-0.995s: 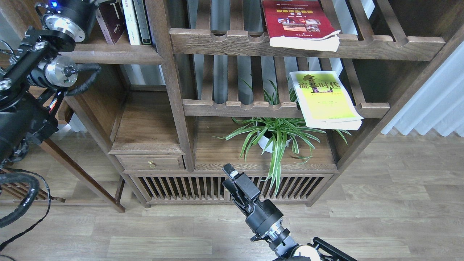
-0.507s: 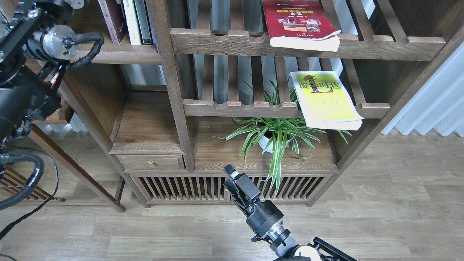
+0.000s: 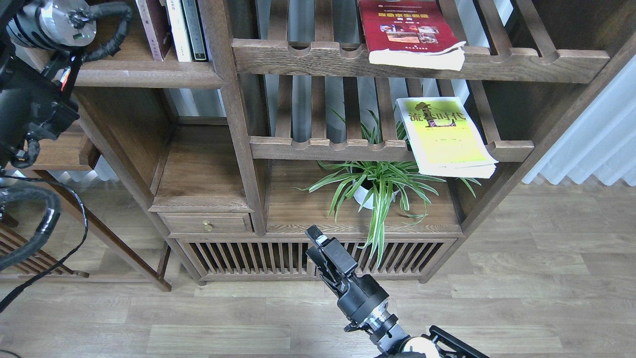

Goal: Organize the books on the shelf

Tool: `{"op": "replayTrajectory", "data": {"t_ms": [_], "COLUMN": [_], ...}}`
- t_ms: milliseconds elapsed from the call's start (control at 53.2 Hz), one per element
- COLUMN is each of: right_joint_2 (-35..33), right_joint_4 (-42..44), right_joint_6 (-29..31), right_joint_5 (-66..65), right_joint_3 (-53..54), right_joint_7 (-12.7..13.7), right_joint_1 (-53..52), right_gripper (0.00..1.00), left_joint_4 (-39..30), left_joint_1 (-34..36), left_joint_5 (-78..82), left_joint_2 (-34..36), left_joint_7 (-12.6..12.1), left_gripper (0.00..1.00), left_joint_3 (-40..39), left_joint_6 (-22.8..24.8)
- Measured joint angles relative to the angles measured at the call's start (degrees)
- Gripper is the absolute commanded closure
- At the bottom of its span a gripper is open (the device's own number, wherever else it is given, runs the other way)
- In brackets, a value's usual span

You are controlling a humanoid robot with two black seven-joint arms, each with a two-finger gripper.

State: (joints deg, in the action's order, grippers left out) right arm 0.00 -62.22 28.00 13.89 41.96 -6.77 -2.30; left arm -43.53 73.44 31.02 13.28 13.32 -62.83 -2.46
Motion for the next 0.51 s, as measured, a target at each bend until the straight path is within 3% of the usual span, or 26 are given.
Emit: {"op": "replayTrajectory", "data": {"t_ms": [338,507], "right_joint_2": [0.00,0.00], "right_joint_4": [0.00,-0.62], "right_joint_6": [0.00,0.00], "right_joint_5": [0.07,0.50], "right_joint_3": [0.41,1.56], "right_joint_7": [0.00,-0.16], "right_joint_1": [0.27,0.11], "right_gripper": [0.02,0.02], "left_joint_4": [-3.01,-9.64], "left_joint_1": [-1.08,-6.37], "left_joint_5": [-2.61,-7.46], "left_joint_2": [0.62,1.47], "left_joint_7": [1.27,0.92], "left_gripper": [0.62,0.61], "left_joint_3": [-3.10,-5.65], "left_joint_6": [0.08,0.49]}}
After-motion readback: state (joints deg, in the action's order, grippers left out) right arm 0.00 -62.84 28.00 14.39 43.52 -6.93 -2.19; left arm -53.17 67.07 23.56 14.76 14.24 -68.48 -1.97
